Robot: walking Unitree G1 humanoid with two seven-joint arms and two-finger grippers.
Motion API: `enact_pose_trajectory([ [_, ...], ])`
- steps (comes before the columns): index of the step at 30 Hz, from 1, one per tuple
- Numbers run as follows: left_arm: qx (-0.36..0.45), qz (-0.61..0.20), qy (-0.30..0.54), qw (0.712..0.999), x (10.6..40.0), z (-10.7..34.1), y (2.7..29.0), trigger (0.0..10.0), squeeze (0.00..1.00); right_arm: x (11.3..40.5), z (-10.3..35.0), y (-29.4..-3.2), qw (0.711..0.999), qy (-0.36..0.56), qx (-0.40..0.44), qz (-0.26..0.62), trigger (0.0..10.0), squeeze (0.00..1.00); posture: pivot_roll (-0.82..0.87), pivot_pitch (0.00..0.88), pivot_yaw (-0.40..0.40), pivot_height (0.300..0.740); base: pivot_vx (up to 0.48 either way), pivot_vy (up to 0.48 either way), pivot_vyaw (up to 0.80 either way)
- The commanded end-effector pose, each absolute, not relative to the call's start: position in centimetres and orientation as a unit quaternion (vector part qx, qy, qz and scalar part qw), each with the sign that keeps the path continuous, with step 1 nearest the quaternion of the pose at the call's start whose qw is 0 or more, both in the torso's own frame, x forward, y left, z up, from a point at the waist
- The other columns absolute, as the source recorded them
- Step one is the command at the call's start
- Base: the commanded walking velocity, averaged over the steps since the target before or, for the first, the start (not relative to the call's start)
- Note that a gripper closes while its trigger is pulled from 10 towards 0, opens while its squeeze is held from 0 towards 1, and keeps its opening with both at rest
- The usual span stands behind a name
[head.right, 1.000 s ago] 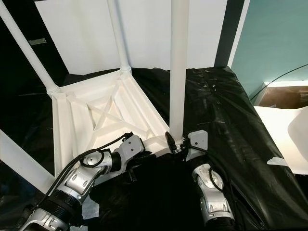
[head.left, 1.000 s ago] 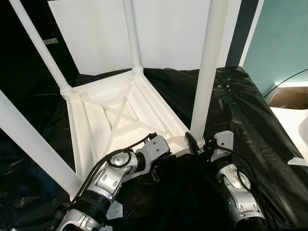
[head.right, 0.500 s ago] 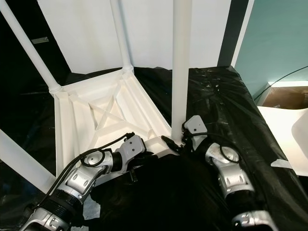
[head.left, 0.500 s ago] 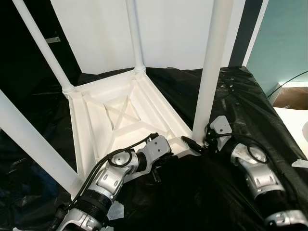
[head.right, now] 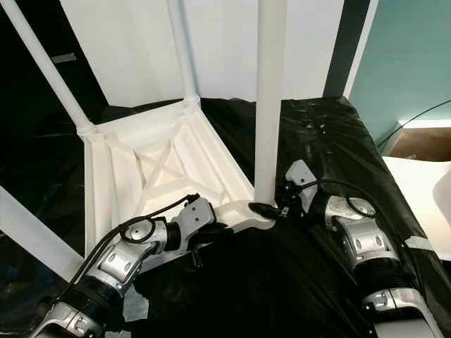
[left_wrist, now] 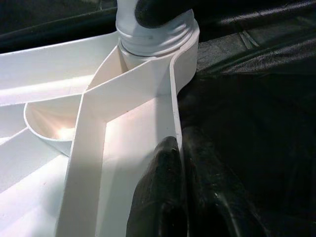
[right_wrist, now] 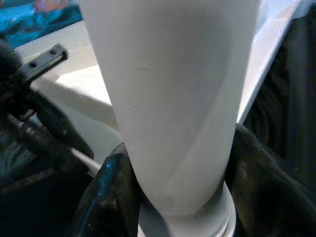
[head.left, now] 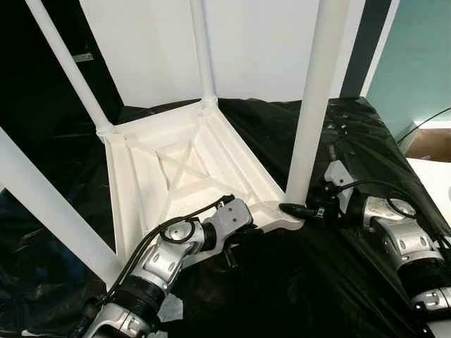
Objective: Building children table
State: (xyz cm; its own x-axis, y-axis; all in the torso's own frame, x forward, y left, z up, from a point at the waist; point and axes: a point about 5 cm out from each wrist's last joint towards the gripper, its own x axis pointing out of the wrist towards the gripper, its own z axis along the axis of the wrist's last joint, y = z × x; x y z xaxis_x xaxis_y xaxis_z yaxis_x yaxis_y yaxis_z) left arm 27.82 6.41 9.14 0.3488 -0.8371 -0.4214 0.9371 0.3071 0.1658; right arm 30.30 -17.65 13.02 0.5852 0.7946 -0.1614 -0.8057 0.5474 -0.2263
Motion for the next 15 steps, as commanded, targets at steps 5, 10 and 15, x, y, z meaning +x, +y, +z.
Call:
enact_pose_trajectory([
  [5, 0.198, -0.534, 0.259, 0.78, 25.7, 4.0, 8.3, 10.0, 0.0, 29.1, 11.0, -15.6, 0.979, -0.078, -0.054, 0.18, 0.0, 0.0, 0.0, 0.0, 0.047, 0.74, 0.0, 0.0, 0.0],
  [10, 0.199, -0.539, 0.26, 0.776, 25.7, 4.0, 8.3, 10.0, 0.0, 28.3, 10.3, -14.4, 0.988, -0.083, -0.046, 0.124, 0.0, 0.0, 0.0, 0.0, 0.056, 0.74, 0.0, 0.0, 0.0],
  [15, 0.2, -0.54, 0.257, 0.776, 25.8, 4.1, 8.1, 10.0, 0.0, 28.2, 10.5, -13.5, 0.984, -0.085, -0.049, 0.152, 0.0, 0.0, -0.01, 0.0, 0.053, 0.74, 0.0, 0.0, 0.0],
])
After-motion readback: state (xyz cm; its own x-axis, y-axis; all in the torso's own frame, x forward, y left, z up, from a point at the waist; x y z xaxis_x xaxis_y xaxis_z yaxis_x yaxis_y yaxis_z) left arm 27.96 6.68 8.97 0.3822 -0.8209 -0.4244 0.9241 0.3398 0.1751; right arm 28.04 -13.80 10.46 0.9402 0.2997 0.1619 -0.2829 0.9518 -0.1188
